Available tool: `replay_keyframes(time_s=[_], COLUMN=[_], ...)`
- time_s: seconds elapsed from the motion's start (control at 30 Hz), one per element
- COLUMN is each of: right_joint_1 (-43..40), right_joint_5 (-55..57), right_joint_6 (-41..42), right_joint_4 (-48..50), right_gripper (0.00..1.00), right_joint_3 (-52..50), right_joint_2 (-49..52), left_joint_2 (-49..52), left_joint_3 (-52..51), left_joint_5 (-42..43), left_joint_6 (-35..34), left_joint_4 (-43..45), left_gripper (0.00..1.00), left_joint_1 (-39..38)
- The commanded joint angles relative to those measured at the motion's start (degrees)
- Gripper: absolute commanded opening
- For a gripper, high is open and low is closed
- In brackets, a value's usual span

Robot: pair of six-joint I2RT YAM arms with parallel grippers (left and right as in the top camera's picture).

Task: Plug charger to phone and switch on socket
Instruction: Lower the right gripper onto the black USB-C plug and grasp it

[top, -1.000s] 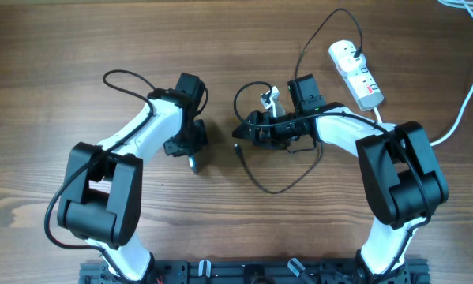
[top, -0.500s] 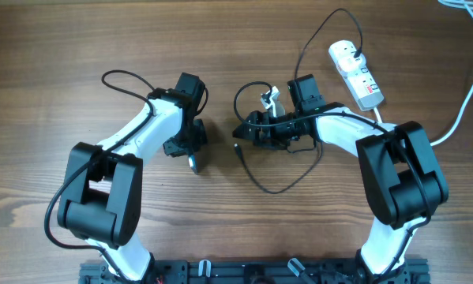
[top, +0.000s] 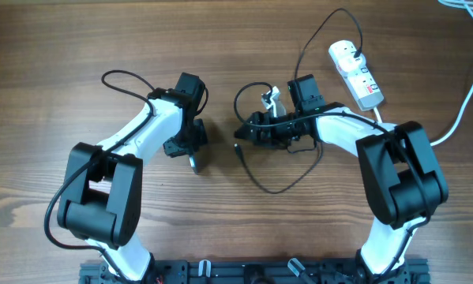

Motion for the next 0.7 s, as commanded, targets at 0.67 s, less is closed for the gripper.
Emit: replay_keyframes(time_s=[0.67], right_joint_1=[17.07], right_joint_5=[42.38], right_joint_6=[-19.21], right_joint_4=[-34.27], right_gripper=[0.43], right_joint_3=[14.51], right_joint_2=[-9.73], left_joint_2=[-5.33], left_joint_3=[-0.26], left_joint_5=[62.64], left_joint_6=[14.64], left_joint_4=[9.18], left_gripper=[0.04], left_joint_1=[21.29])
